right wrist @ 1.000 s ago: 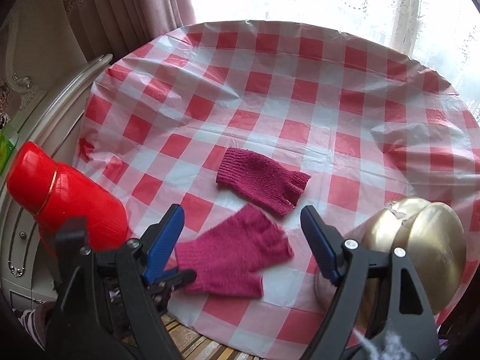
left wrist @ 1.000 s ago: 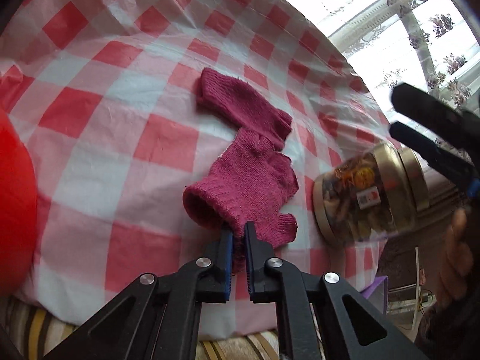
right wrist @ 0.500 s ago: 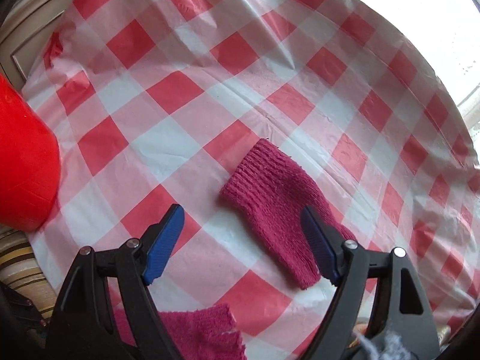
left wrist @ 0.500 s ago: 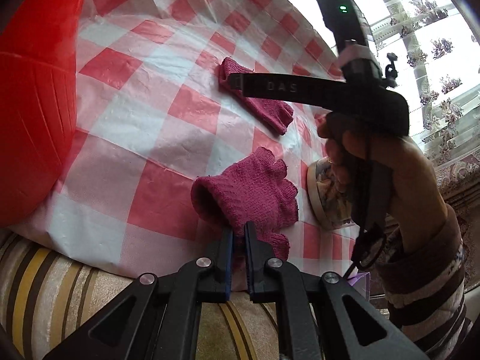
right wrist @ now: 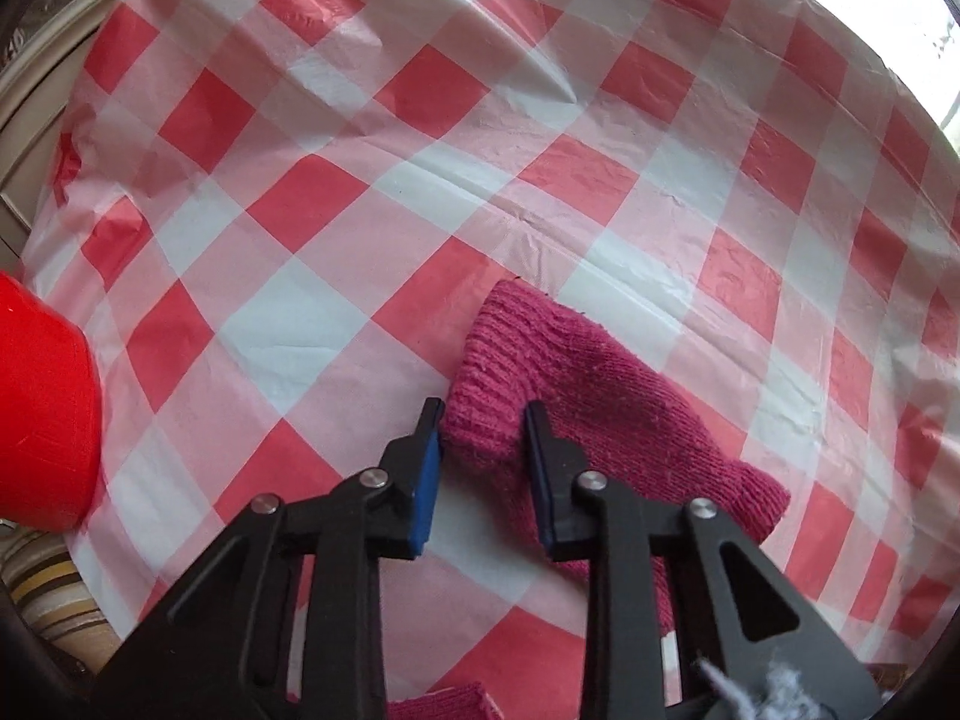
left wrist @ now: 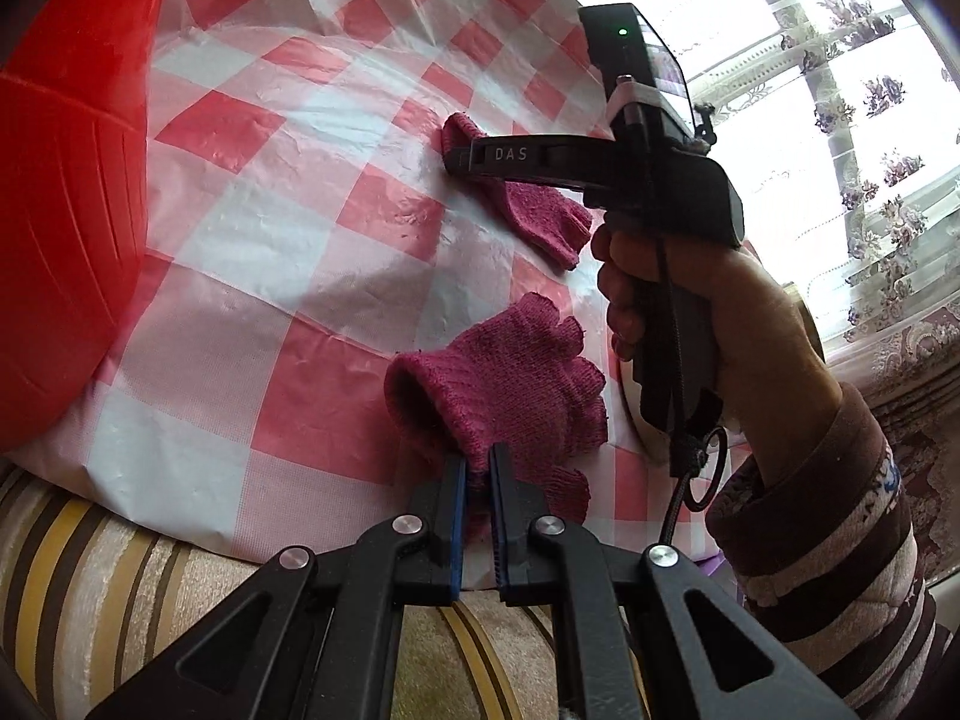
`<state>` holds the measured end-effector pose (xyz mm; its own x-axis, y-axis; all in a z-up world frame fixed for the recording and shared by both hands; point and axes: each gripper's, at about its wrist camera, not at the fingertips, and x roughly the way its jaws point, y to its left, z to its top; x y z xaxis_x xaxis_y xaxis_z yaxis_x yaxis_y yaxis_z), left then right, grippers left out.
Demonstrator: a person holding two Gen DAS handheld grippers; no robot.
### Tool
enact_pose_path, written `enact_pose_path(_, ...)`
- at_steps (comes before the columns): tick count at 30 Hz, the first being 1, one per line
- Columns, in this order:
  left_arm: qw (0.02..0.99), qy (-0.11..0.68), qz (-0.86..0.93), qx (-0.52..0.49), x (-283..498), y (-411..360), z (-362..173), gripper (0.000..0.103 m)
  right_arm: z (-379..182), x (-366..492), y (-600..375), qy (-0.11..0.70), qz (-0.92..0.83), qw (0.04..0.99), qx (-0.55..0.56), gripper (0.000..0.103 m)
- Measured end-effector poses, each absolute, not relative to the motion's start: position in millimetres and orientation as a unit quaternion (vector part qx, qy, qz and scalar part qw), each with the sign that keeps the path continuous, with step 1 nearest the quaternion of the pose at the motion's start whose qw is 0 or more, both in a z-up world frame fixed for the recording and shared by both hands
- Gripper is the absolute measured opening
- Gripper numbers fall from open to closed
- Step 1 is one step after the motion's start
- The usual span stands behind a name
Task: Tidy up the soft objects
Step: 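Grasp one magenta glove with the left tool while the right grasps the other glove, then carry both magenta gloves over the box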
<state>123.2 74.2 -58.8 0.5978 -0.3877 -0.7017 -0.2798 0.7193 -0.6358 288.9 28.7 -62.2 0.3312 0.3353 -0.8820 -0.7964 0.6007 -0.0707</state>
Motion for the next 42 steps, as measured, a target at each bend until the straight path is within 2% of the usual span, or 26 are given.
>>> enact_pose_path(1, 0.813, 0.446, -0.033, -0.373, 122.3, 73.5, -58.3, 0.008, -58.0, 287.3, 24.7, 0.451, 0.367, 0.776, -0.245, 0.017)
enact_pose_path(2, 0.814, 0.445, -0.032, -0.373, 121.8, 73.6, -57.8, 0.008, -52.7, 285.3, 20.5, 0.449, 0.367, 0.78, -0.235, 0.016)
enact_pose_path(14, 0.834, 0.402, -0.032, -0.378, 99.5, 80.1, -33.4, 0.007, 26.2, 228.2, -47.7, 0.42, 0.395, 0.805, -0.142, 0.016)
enact_pose_path(28, 0.856, 0.372, -0.03, -0.357, 72.8, 74.5, 8.5, 0.007, 84.6, 158.4, -162.1, 0.4, 0.407, 0.82, -0.052, 0.016)
enact_pose_path(36, 0.879, 0.359, -0.083, -0.304, 69.0, 26.0, 56.8, 0.007, 110.4, 121.7, -283.1, 0.382, 0.35, 0.855, -0.006, 0.016)
enact_pose_path(42, 0.88, 0.365, -0.157, -0.26, 79.4, -39.7, 89.1, 0.007, 106.7, 93.5, -388.5, 0.376, 0.27, 0.886, 0.036, 0.016)
